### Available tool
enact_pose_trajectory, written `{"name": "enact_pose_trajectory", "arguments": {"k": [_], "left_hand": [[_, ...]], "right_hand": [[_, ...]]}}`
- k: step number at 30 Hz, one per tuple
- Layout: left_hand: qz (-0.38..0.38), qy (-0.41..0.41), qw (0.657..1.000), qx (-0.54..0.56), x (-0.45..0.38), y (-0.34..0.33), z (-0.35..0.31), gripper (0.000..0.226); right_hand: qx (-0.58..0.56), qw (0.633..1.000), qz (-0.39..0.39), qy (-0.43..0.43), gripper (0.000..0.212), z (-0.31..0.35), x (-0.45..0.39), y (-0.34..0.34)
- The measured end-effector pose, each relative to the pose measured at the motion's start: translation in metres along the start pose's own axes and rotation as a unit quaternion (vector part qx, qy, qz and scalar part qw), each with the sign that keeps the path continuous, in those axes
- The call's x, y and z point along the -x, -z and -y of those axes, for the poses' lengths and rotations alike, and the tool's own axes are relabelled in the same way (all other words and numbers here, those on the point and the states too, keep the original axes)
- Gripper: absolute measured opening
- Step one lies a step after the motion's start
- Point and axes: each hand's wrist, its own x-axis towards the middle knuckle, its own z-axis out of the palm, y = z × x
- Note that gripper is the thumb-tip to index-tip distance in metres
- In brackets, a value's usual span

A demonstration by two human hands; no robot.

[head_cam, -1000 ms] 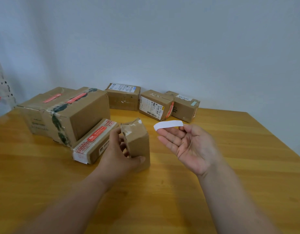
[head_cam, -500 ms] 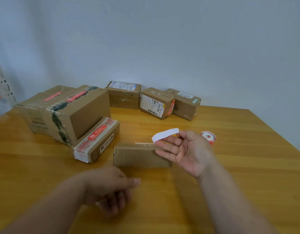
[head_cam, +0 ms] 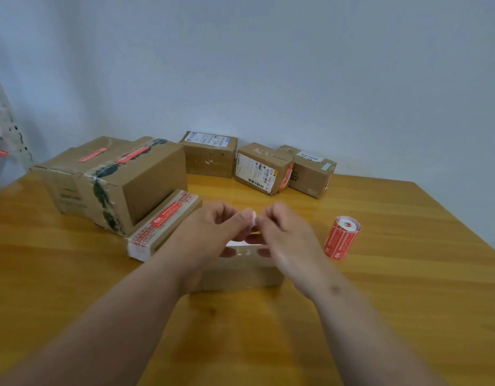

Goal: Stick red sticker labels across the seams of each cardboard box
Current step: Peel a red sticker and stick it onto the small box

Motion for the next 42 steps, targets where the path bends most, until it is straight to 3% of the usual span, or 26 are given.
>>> {"name": "enact_pose_trajectory", "arguments": {"k": [3,8,11,15,17,21,25,27,30,33,38,42], "left_hand": [[-0.007,0.025,0.998,0.054,0.000,-0.005,0.007,0.025],[-0.017,0.042,0.997,0.065,-0.001,0.003,0.010,0.013],[-0.031,0.048,0.996,0.067,-0.003,0.008,0.012,0.008],[-0.001,0.082,0.983,0.166,-0.003,0.014,0.010,0.005],[0.010,0.096,0.974,0.206,-0.003,0.016,0.008,0.004],[0.026,0.121,0.957,0.263,-0.004,0.018,0.009,0.006],[0.013,0.130,0.954,0.269,-0.005,0.020,0.013,0.006],[-0.028,0.131,0.964,0.230,-0.007,0.021,0.019,0.007],[-0.098,0.107,0.987,0.075,-0.010,0.020,0.027,0.008],[-0.124,0.061,0.990,-0.028,-0.010,0.016,0.029,0.007],[-0.135,0.008,0.965,-0.226,-0.014,0.013,0.033,0.010],[-0.118,-0.018,0.937,-0.330,-0.017,0.013,0.038,0.039]], "right_hand": [[0.117,0.991,0.025,0.063,0.019,0.001,0.005,-0.003],[0.149,0.980,0.081,0.100,0.014,-0.007,0.007,-0.004],[0.094,0.992,0.069,0.053,0.011,-0.005,0.008,-0.001],[0.003,0.999,-0.040,-0.022,0.015,-0.011,-0.001,0.006],[-0.053,0.996,-0.041,-0.055,0.020,-0.016,-0.006,0.006],[-0.152,0.984,-0.022,-0.086,0.006,-0.021,-0.007,0.004],[-0.175,0.980,-0.028,-0.091,0.007,-0.022,-0.011,0.002],[-0.161,0.982,-0.035,-0.091,0.009,-0.023,-0.012,0.003],[-0.094,0.992,-0.031,-0.081,0.009,-0.019,-0.012,0.004],[-0.018,0.997,-0.034,-0.066,0.012,-0.017,-0.014,0.001],[0.152,0.987,-0.031,-0.030,0.013,-0.024,-0.020,-0.009],[0.227,0.973,-0.023,-0.024,0.015,-0.031,-0.024,-0.016]]}}
